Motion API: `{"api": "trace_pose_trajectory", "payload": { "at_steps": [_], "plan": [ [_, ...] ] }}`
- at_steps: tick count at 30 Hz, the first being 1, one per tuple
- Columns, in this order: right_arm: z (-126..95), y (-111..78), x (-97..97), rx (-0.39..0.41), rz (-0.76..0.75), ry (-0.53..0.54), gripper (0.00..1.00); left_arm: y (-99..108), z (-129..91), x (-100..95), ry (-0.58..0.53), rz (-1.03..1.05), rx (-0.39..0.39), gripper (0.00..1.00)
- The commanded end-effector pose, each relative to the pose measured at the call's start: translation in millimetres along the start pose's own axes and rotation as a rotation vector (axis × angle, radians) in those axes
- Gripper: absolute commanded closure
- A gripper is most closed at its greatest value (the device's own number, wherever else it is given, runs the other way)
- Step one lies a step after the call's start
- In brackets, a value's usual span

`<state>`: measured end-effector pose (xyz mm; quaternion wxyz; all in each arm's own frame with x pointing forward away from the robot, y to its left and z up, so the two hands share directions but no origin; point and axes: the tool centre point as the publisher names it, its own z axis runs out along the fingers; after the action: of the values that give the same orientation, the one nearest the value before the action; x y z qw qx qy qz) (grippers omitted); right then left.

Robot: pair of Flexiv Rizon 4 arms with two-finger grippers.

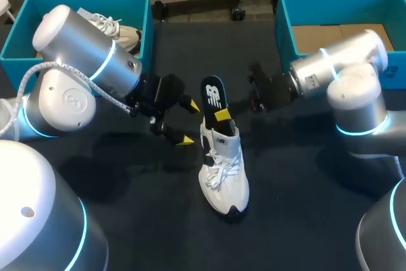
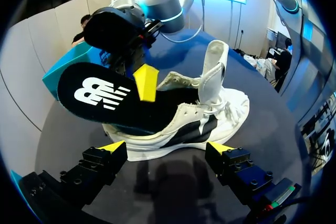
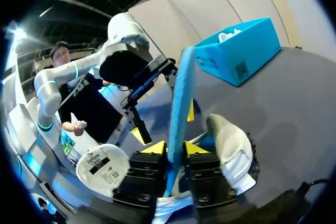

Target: Take the shoe out of the shoebox, open the shoe tongue, remove and reinsert the insole, then place the shoe into the shoebox

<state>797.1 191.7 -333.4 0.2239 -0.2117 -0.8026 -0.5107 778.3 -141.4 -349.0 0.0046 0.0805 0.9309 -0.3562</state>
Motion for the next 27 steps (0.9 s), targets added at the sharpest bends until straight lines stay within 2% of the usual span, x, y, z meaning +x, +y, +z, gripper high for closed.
{"api": "trace_pose_trajectory", "payload": {
  "at_steps": [1,10,17,22,26,27],
  "plan": [
    [1.5,1.8,-11.9,-0.013,-0.002,0.040,1.00,0.3,-2.0,1.8,-0.001,0.001,-0.003,0.00],
    [7.5,-15.5,-10.1,-0.011,0.021,0.133,1.00,1.2,-1.8,1.9,0.001,-0.002,-0.004,0.00],
    [15.0,-28.6,1.8,0.030,0.062,0.160,1.00,2.8,-1.8,2.1,0.002,-0.007,-0.005,0.00],
    [13.0,-34.7,6.8,0.052,0.078,0.142,1.00,3.0,-1.9,2.4,0.002,-0.008,-0.004,0.00],
    [6.0,-27.0,6.6,0.050,0.056,0.107,0.76,2.7,-1.9,2.4,0.003,-0.004,-0.004,0.00],
    [5.2,-24.7,6.6,0.052,0.050,0.104,0.75,2.7,-1.9,2.4,0.004,-0.004,-0.004,0.00]
  ]
}}
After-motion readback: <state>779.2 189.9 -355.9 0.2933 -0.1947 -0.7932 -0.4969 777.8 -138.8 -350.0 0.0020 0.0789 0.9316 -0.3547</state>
